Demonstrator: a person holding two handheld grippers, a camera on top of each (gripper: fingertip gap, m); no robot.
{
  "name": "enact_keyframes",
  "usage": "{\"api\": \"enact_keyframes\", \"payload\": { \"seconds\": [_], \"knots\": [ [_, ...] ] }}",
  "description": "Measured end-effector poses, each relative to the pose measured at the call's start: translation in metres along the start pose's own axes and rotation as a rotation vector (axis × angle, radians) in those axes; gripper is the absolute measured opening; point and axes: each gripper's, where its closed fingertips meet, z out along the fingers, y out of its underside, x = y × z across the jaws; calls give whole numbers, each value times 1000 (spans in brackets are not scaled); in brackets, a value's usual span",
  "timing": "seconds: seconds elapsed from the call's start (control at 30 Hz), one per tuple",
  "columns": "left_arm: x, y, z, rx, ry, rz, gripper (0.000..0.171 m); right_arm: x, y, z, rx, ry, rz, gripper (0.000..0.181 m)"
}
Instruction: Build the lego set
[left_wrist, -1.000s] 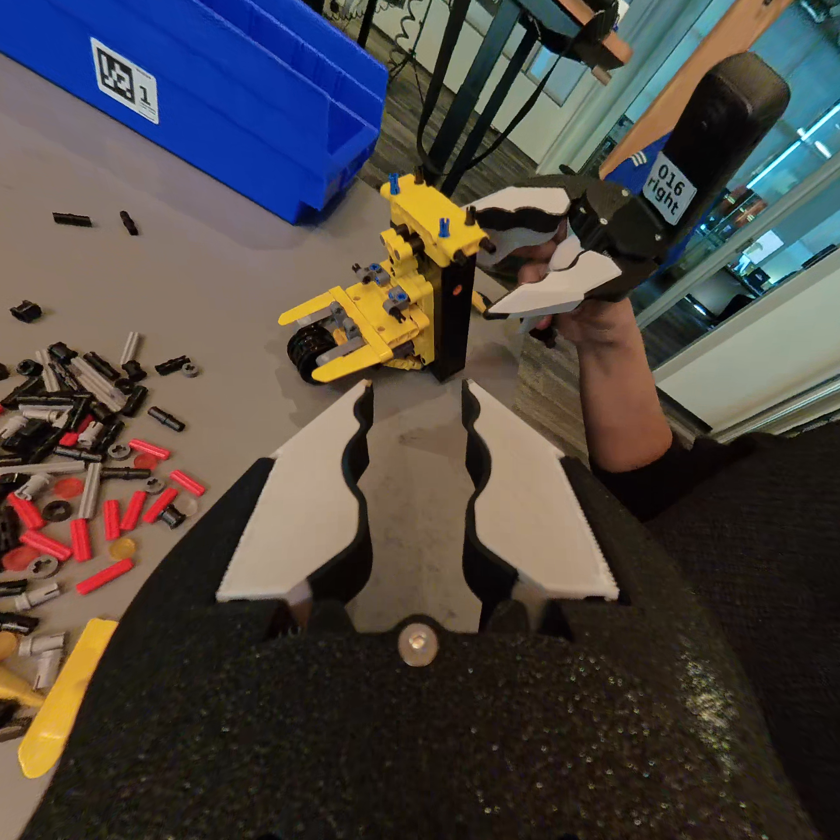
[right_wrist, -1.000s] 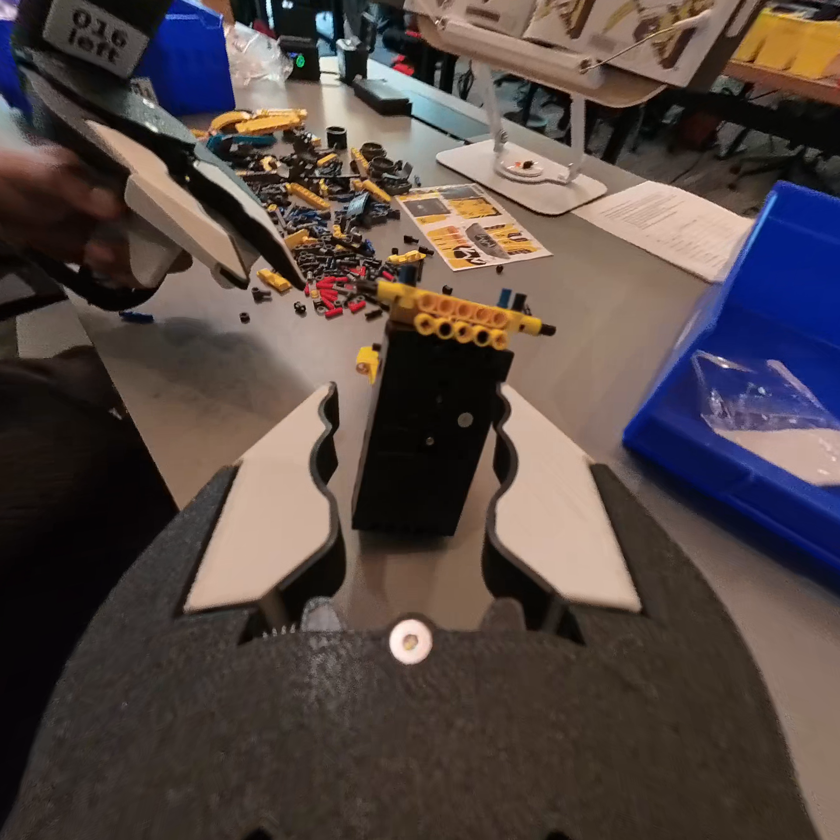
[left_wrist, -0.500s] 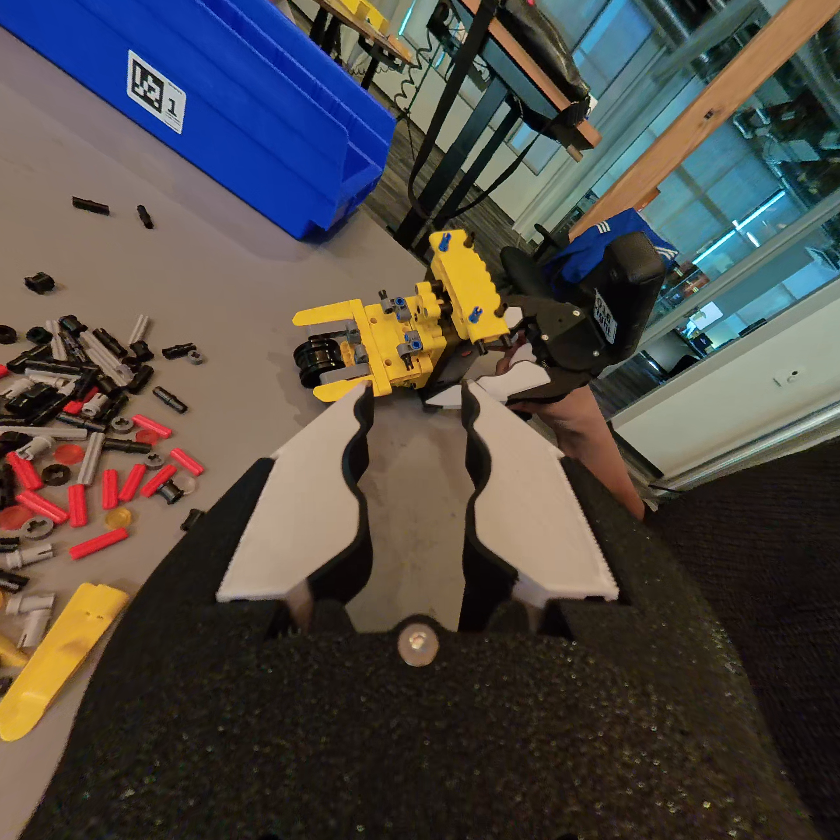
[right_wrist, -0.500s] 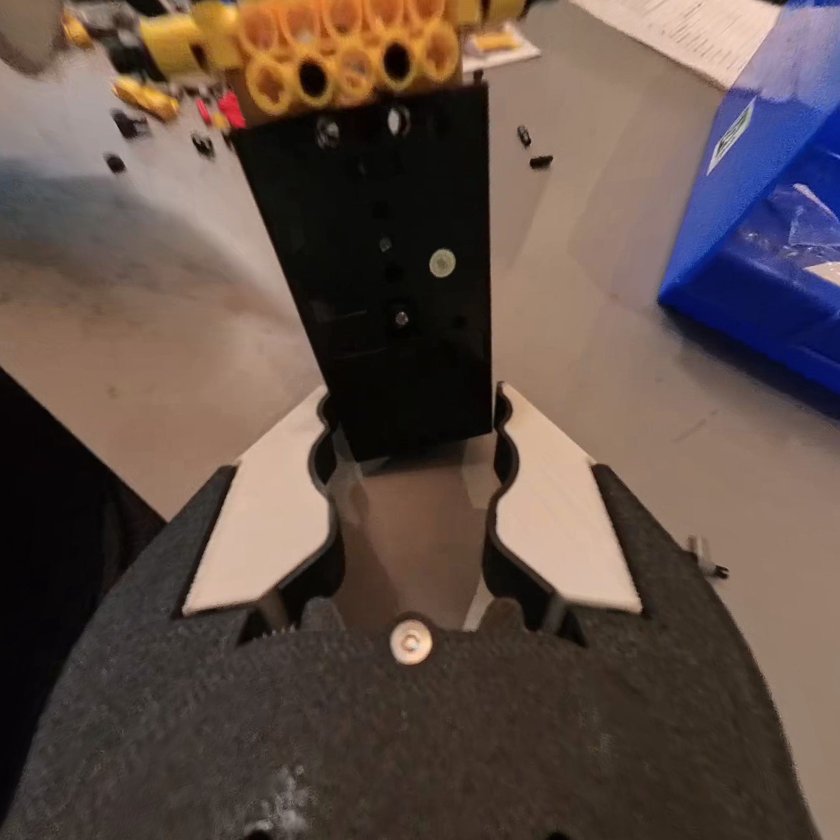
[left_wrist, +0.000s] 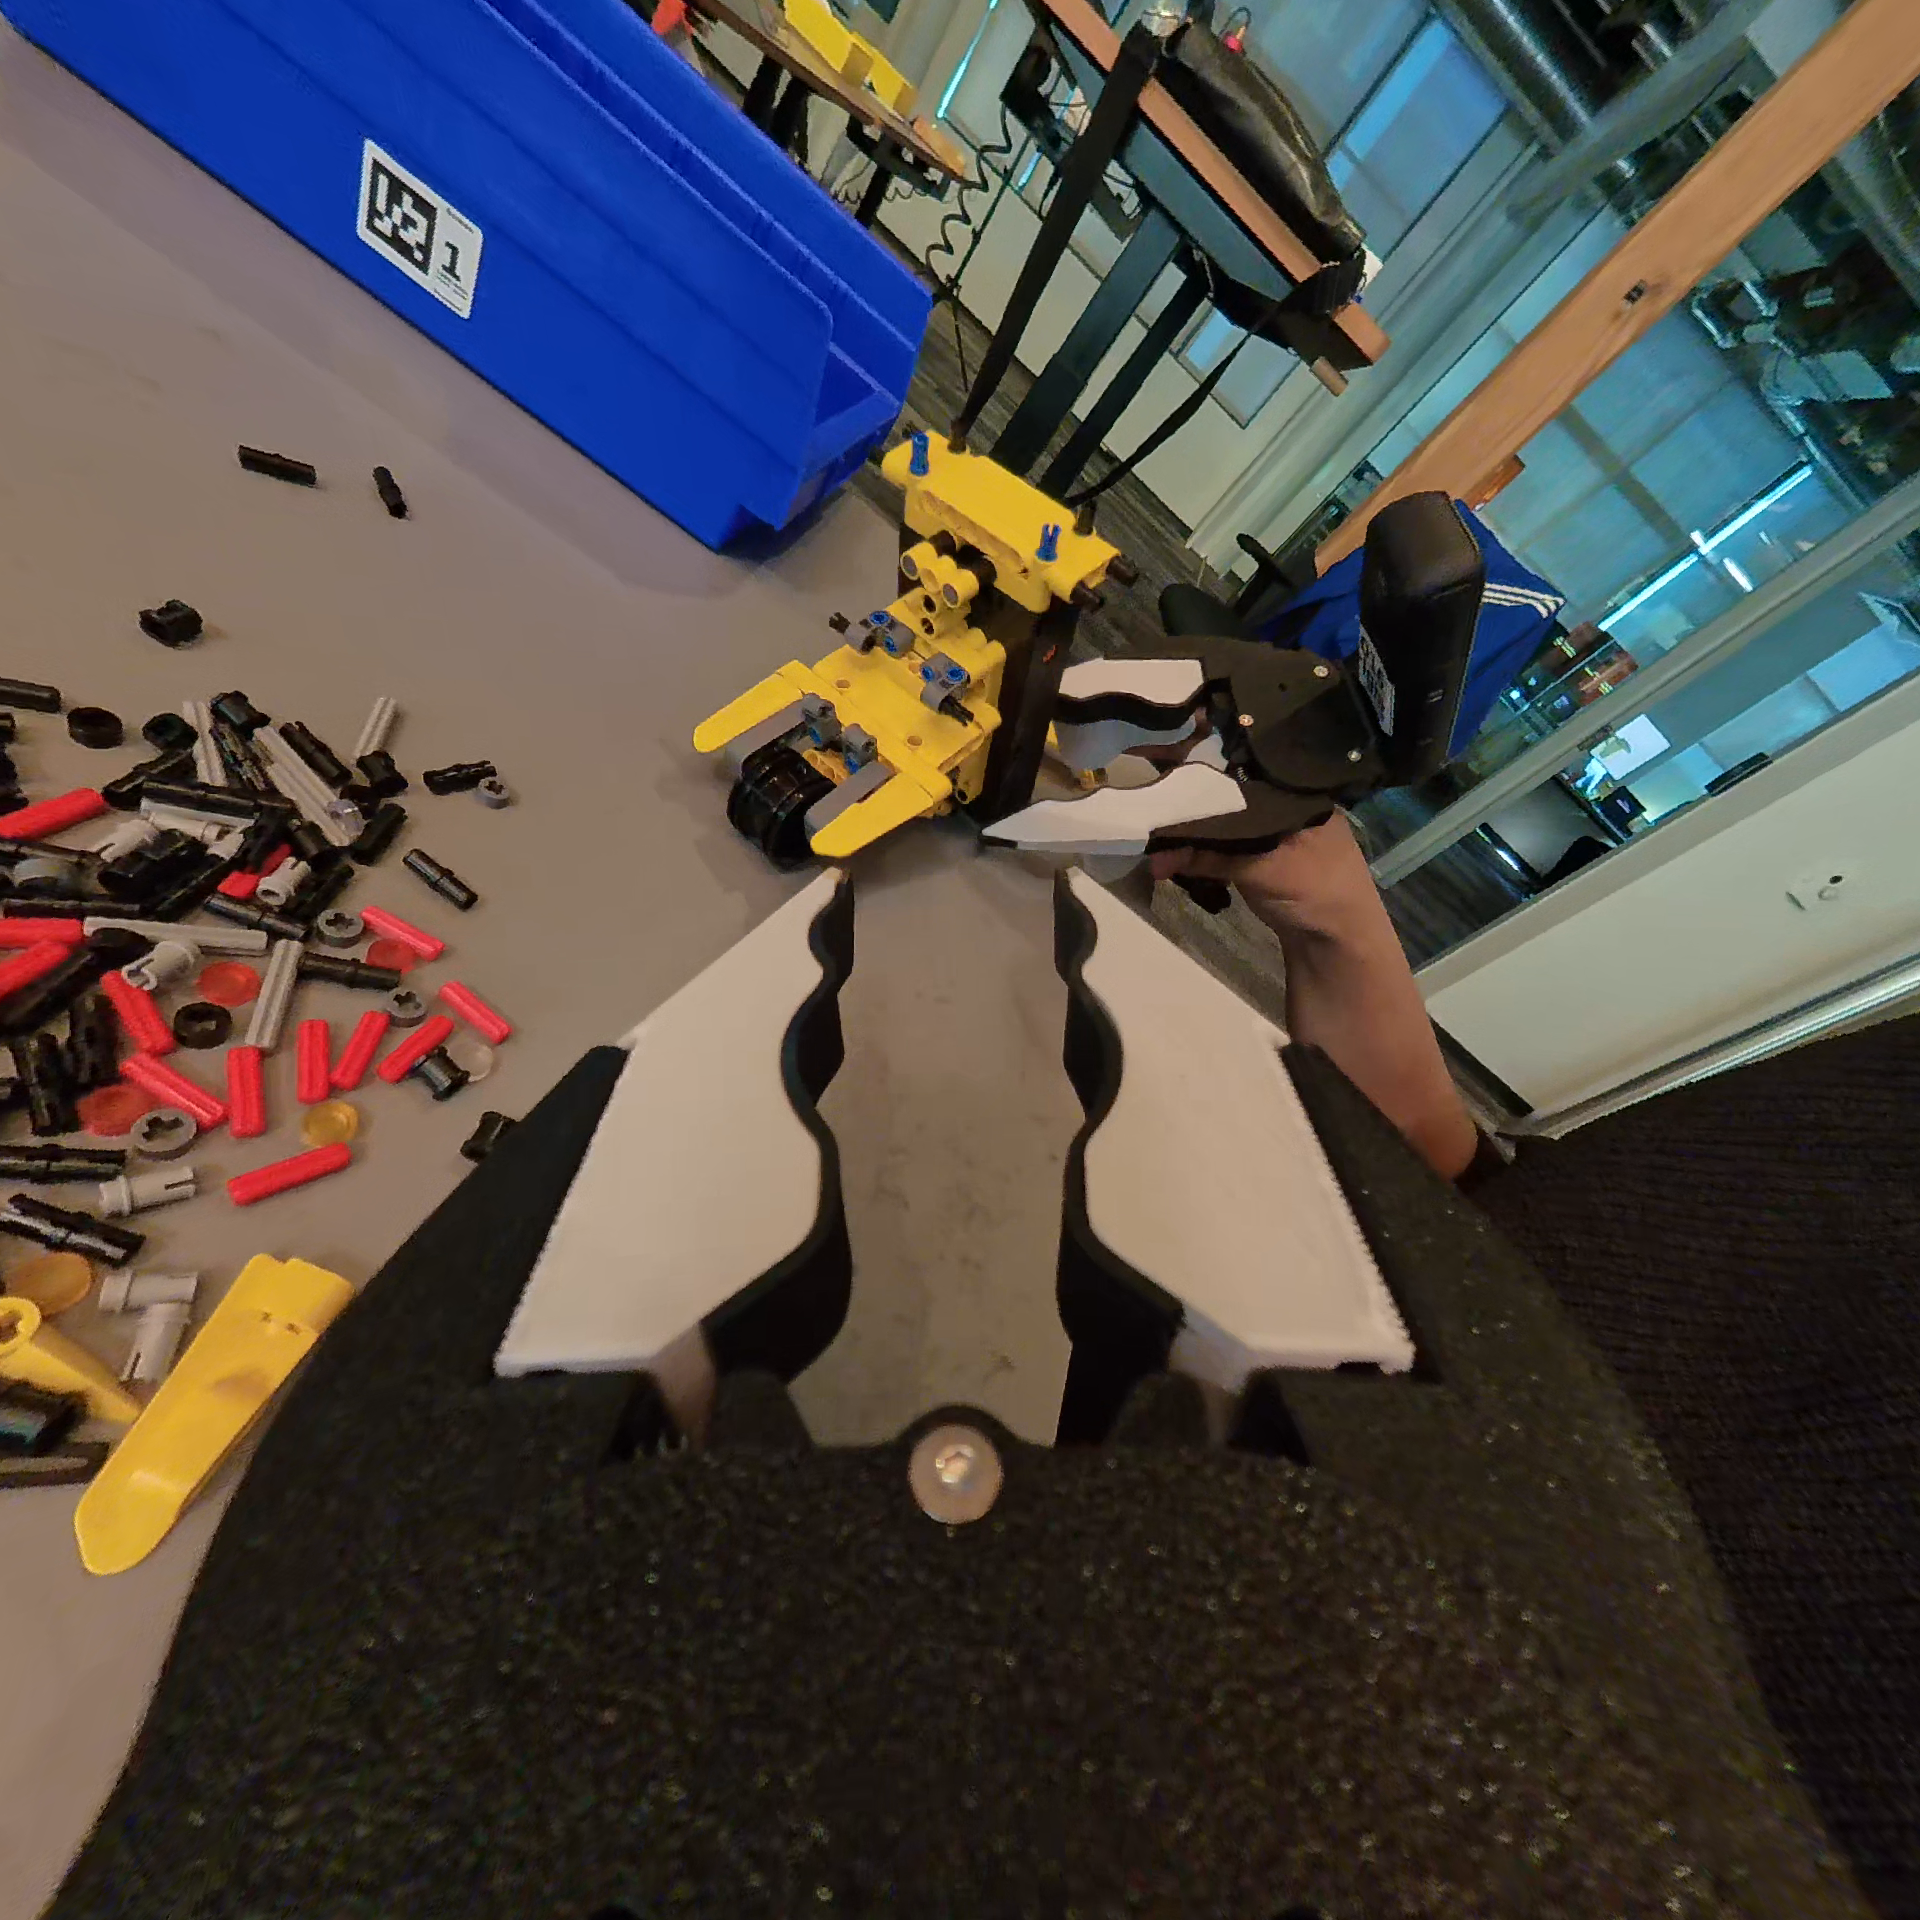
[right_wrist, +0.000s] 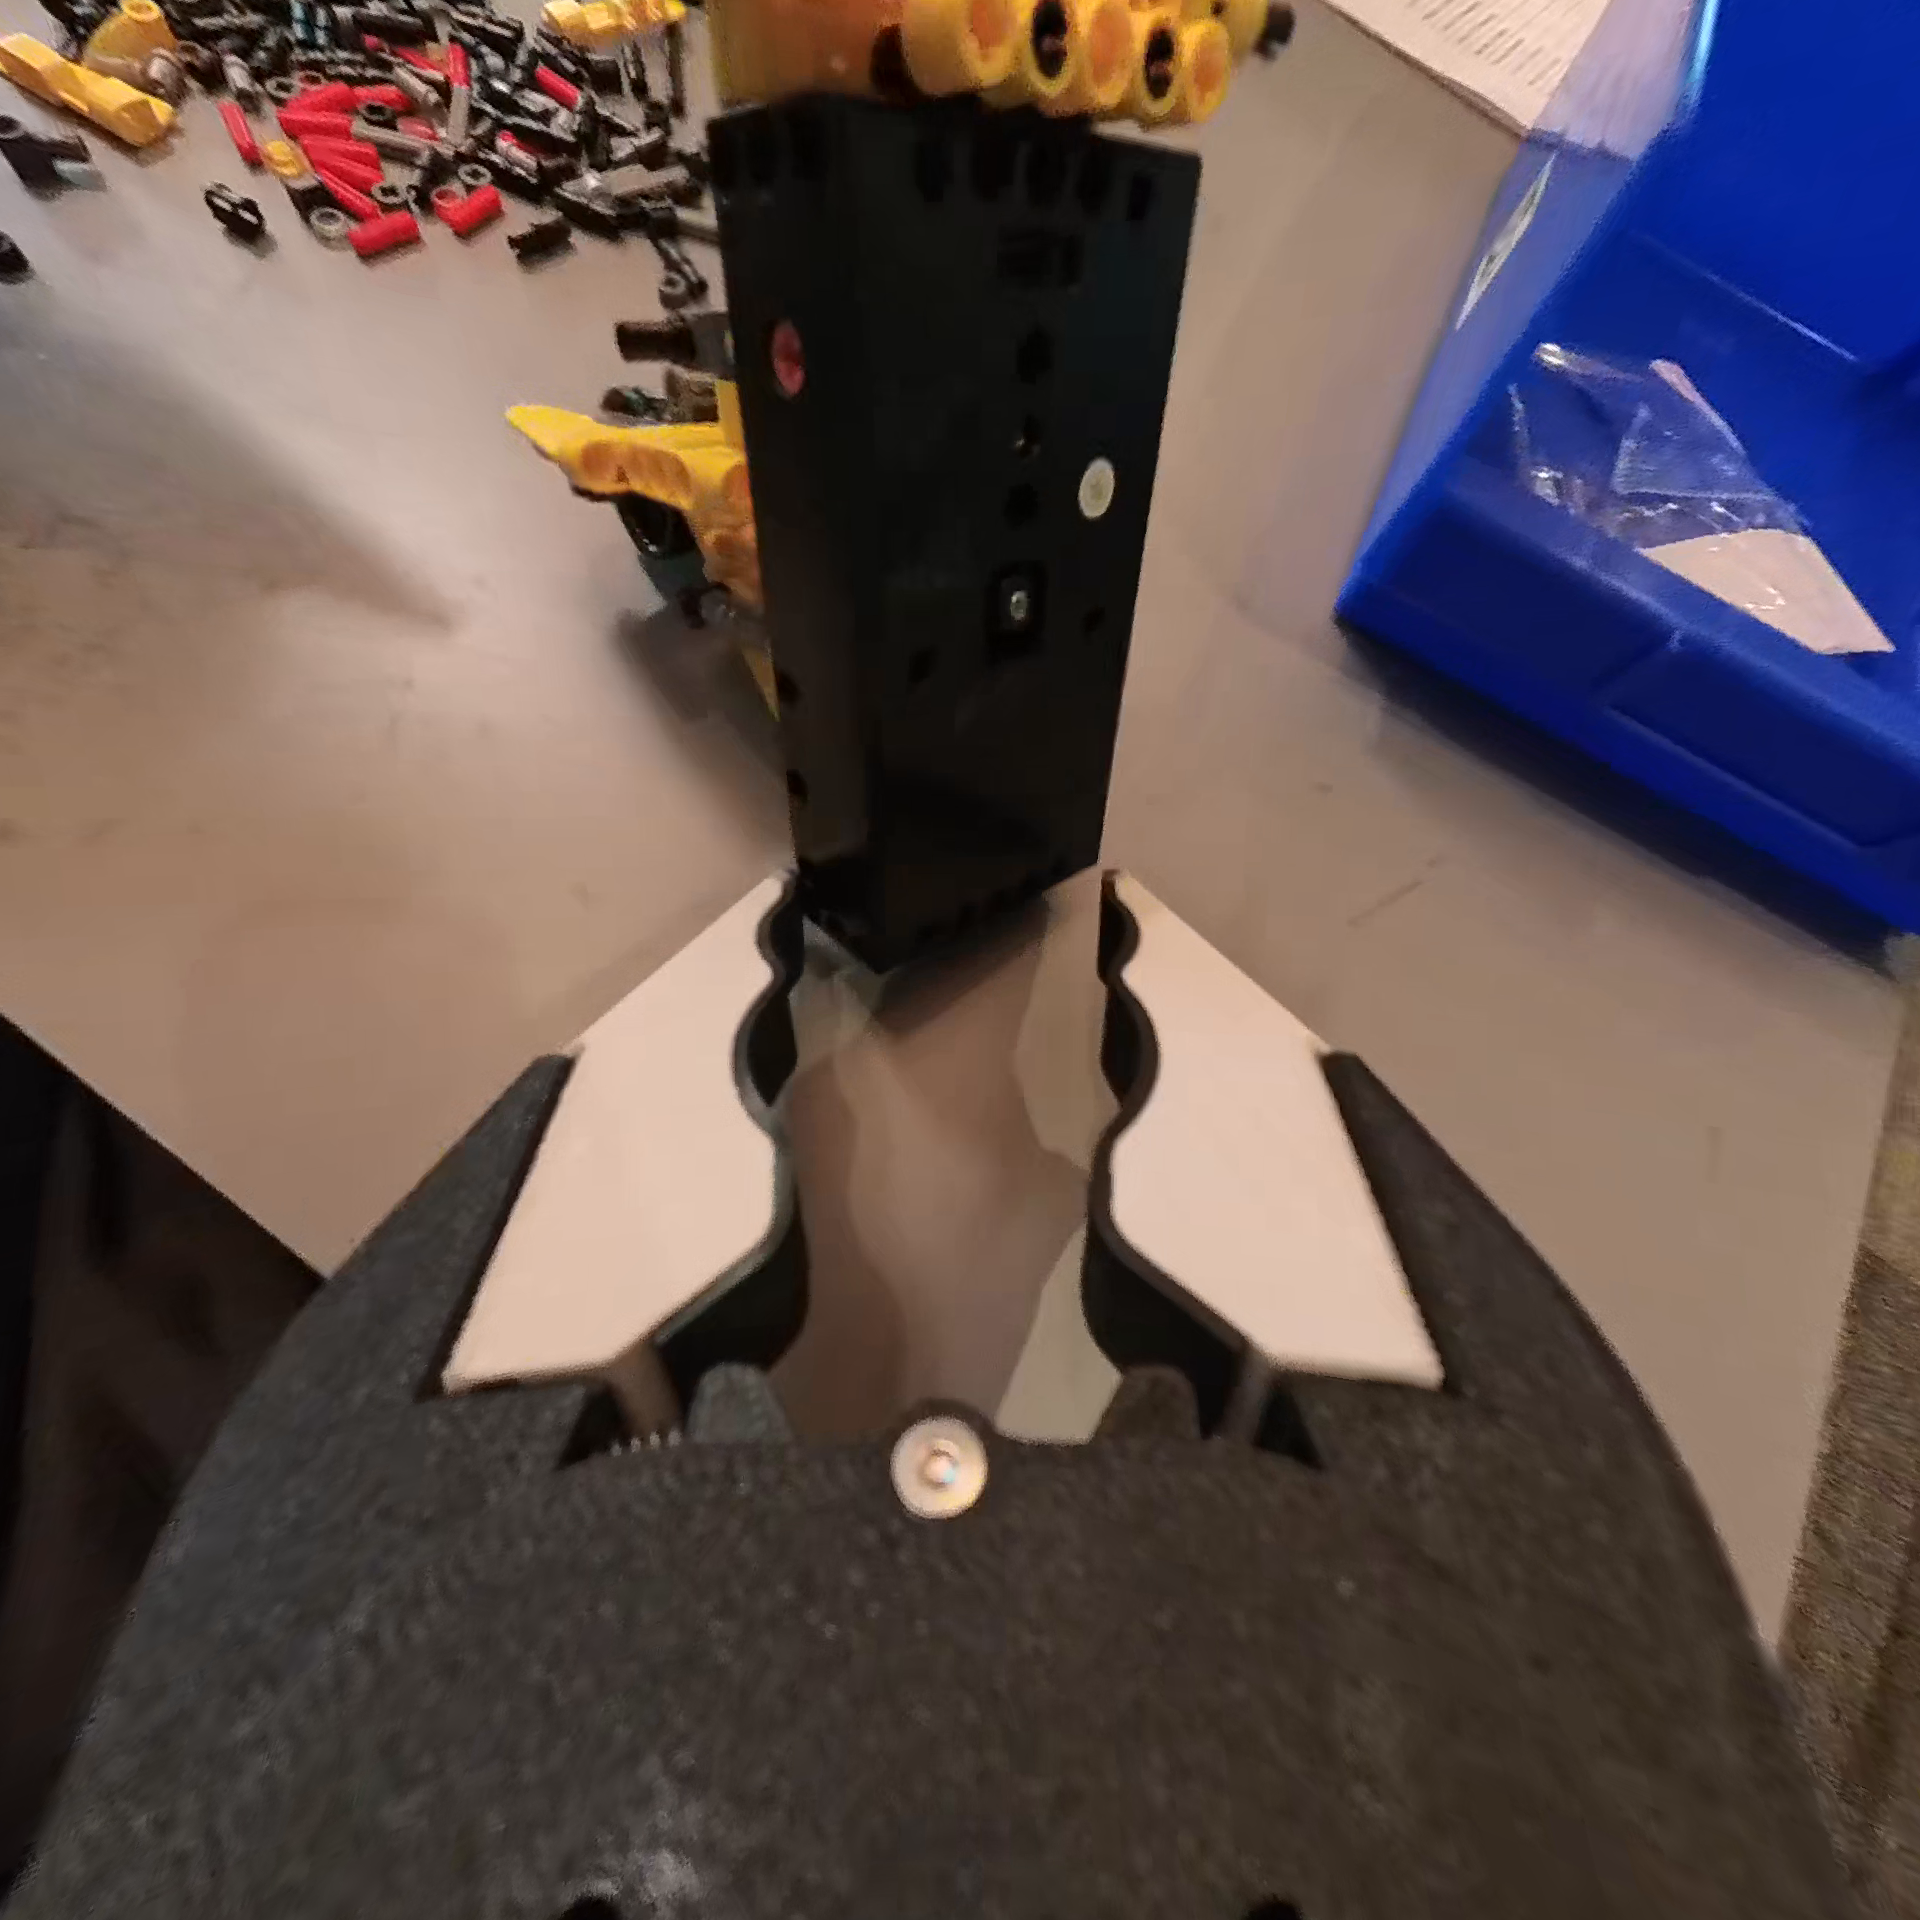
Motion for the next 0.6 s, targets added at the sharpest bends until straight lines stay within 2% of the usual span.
{"api": "enact_keyframes", "payload": {
  "seconds": [0.4, 0.6],
  "knots": [
    [3, 2, 5, -8, 4, 3, 38, 26, 6, 5, -22, 133, -23, 54],
    [5, 6, 9, -21, 8, 6, 38, 45, 0, 16, -37, 205, 1, 54]
  ]
}}
